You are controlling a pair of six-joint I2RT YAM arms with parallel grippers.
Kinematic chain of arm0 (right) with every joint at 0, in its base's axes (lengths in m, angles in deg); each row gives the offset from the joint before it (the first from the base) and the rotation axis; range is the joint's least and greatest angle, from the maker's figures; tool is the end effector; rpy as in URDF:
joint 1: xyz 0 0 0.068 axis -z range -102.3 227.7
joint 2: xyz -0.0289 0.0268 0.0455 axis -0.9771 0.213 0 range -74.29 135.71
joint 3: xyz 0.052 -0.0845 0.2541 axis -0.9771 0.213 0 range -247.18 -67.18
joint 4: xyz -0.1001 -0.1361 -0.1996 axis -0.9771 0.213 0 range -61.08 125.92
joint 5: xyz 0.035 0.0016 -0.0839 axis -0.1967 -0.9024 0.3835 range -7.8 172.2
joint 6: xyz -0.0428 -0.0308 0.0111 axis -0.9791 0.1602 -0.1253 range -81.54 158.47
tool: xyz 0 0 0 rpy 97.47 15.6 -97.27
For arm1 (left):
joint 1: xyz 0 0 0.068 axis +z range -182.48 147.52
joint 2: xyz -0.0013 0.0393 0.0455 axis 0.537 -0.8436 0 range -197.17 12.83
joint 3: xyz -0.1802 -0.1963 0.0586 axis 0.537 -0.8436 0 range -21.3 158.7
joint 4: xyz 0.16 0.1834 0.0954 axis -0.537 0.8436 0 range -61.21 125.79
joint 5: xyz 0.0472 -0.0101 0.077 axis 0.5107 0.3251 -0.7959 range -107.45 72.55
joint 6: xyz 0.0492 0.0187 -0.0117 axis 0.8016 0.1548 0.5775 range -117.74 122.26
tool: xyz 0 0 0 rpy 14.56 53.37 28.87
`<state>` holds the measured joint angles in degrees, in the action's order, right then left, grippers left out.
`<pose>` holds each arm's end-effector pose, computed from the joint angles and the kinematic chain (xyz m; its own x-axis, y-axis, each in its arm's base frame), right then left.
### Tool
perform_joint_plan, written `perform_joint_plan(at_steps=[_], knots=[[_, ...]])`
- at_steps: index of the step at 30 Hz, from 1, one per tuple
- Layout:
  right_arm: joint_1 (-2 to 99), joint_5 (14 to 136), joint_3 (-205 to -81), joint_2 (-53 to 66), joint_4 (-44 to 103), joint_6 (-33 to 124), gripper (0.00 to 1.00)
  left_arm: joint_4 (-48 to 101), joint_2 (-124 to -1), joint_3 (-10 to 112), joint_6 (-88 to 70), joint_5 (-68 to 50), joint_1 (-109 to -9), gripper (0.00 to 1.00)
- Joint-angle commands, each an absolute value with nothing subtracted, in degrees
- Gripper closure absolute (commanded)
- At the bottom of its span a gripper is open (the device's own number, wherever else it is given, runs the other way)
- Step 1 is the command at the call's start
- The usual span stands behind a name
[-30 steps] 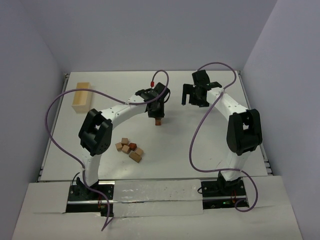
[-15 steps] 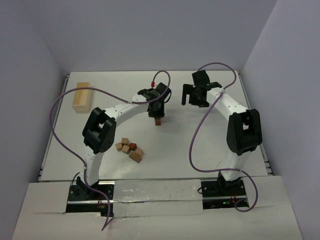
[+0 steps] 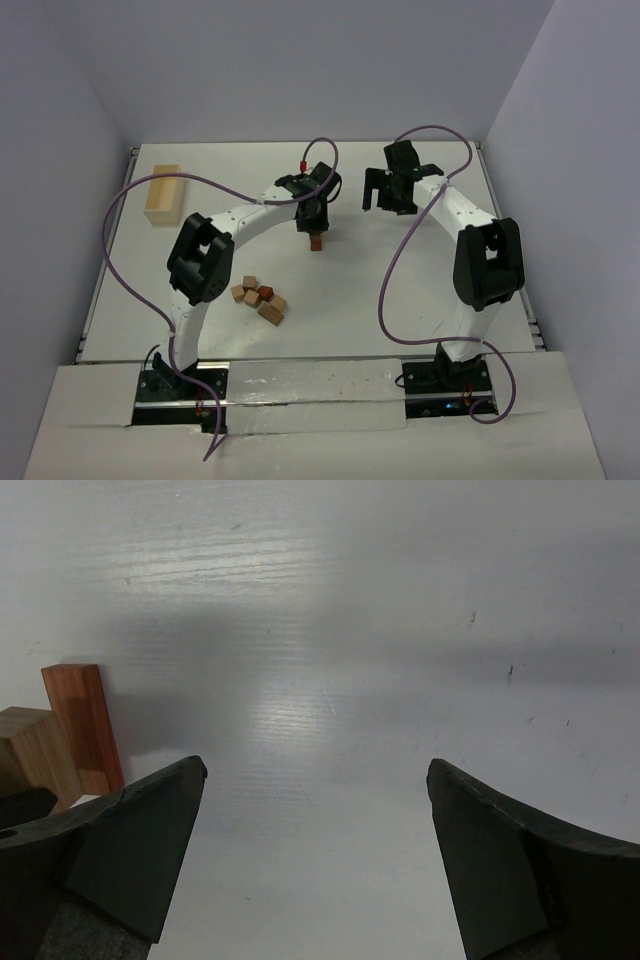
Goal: Build the wood block tower
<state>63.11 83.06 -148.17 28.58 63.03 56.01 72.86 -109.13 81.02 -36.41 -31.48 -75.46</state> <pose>0.3774 0.0979 0.2444 -0.8384 0.0932 -0.5371 0.0093 0.9876 0.1569 0.3414 -0.3064 0.2144 -0.8763 -0.0119 -0.4815 0.0452 0.9932 -0.1069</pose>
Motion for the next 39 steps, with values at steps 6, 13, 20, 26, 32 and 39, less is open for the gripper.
perform_joint_plan(at_steps=[6, 13, 20, 26, 32, 39], knots=[[63.11, 82.88, -148.10, 27.55, 61.97, 56.55, 0.00, 72.99, -109.91, 84.26, -38.00, -30.92, -75.46, 1.00], [63.11, 82.70, -148.13, 27.73, 61.97, 56.48, 0.00, 73.11, -110.70, 84.59, -37.93, -30.60, -75.49, 1.00], [63.11, 82.49, -148.23, 28.15, 62.05, 56.50, 0.00, 73.28, -111.80, 85.10, -37.82, -30.56, -75.46, 1.00], [63.11, 82.55, -148.30, 28.46, 62.05, 56.47, 0.00, 73.17, -112.14, 84.86, -37.82, -30.65, -75.37, 1.00], [63.11, 82.54, -148.23, 28.62, 62.05, 56.41, 0.00, 73.01, -112.39, 84.80, -37.57, -30.48, -75.45, 1.00], [63.11, 82.55, -148.65, 28.90, 62.23, 56.48, 0.00, 72.90, -112.58, 84.76, -37.02, -29.49, -75.38, 0.82]])
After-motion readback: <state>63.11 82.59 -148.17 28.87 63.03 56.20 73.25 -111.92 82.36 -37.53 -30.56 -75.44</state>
